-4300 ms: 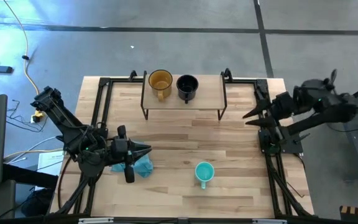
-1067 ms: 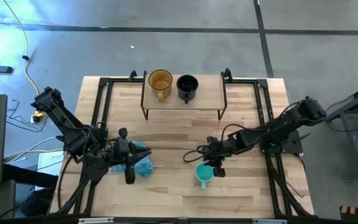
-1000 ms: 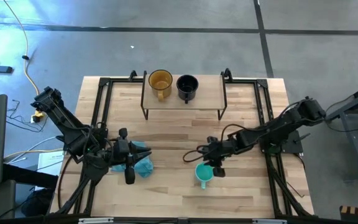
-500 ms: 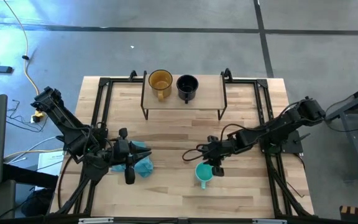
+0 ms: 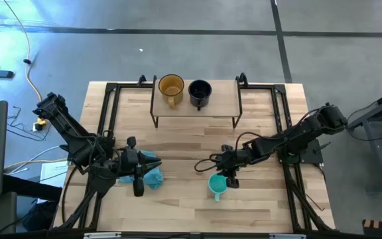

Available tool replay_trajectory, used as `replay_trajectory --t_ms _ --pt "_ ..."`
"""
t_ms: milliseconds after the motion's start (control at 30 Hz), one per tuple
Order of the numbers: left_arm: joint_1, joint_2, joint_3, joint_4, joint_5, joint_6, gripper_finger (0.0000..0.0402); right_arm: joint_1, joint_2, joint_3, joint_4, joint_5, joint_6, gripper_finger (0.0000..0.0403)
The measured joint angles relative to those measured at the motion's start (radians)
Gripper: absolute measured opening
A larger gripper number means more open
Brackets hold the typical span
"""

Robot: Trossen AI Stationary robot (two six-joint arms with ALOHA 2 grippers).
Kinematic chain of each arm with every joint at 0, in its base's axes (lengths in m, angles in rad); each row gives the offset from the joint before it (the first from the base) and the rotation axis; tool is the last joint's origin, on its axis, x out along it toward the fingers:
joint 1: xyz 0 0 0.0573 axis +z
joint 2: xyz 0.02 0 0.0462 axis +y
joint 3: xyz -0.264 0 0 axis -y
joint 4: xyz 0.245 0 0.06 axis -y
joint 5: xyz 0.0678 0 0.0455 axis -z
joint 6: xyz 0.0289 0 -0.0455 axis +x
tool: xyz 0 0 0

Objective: Stack small to large cups/mugs on shelf
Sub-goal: Put the light blue cup on the shelf

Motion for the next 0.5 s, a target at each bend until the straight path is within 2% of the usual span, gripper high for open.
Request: replay_trajectory --t_ms 500 --pt "0.0 0.0 0.0 0.0 0.0 0.0 0.0037 0.0 0.0 0.0 0.0 0.0 0.023 0.0083"
